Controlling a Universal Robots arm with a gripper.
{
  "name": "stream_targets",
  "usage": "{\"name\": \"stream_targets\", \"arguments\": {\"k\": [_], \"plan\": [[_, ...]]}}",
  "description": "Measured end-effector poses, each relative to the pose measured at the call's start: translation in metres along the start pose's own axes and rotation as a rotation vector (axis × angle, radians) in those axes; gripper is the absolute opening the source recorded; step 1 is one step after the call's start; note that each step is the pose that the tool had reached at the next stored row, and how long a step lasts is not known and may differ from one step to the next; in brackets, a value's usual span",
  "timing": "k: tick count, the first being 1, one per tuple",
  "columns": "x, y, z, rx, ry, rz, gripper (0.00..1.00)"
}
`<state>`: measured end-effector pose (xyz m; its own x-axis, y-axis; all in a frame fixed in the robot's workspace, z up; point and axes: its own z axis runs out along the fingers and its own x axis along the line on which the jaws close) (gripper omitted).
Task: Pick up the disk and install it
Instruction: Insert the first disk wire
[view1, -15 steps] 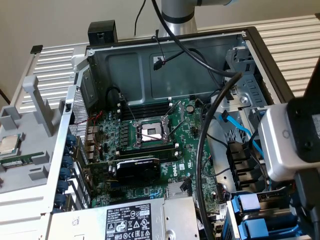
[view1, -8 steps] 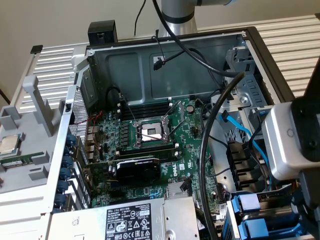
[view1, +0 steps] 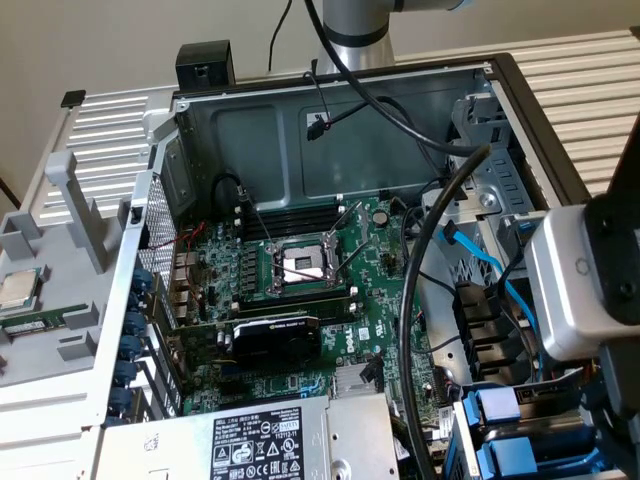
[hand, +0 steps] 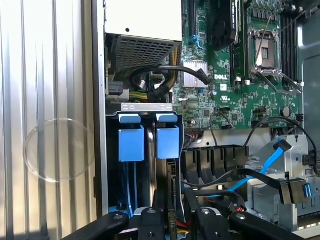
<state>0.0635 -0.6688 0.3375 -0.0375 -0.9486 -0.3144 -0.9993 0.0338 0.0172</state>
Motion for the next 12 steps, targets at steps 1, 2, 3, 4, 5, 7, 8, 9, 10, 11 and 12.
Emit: {"name": "stream_targets", "arguments": {"k": [1, 2, 3, 4, 5, 7, 8, 9, 10, 11, 12], "plan": [[0.0001, 0.0000, 0.0000, -0.0007, -0.0005, 0.000, 0.30], [0.0002, 0.0000, 0.0000, -0.0013, -0.0011, 0.000, 0.30], [0.0004, -0.0001, 0.0002, -0.0017, -0.0020, 0.000, 0.30], [0.0005, -0.0002, 0.0002, -0.0018, -0.0030, 0.001, 0.30], [0.0007, -0.0005, 0.0001, -0.0020, -0.0036, 0.001, 0.30], [0.0012, -0.0011, 0.0001, -0.0022, -0.0052, 0.001, 0.30], [0.0016, -0.0014, 0.0000, -0.0022, -0.0058, 0.001, 0.30], [0.0020, -0.0016, -0.0001, -0.0023, -0.0064, 0.001, 0.30], [0.0023, -0.0017, -0.0001, -0.0023, -0.0069, 0.001, 0.30], [0.0025, -0.0018, -0.0003, -0.0023, -0.0073, 0.001, 0.30], [0.0027, -0.0019, -0.0003, -0.0023, -0.0077, 0.001, 0.30]]}}
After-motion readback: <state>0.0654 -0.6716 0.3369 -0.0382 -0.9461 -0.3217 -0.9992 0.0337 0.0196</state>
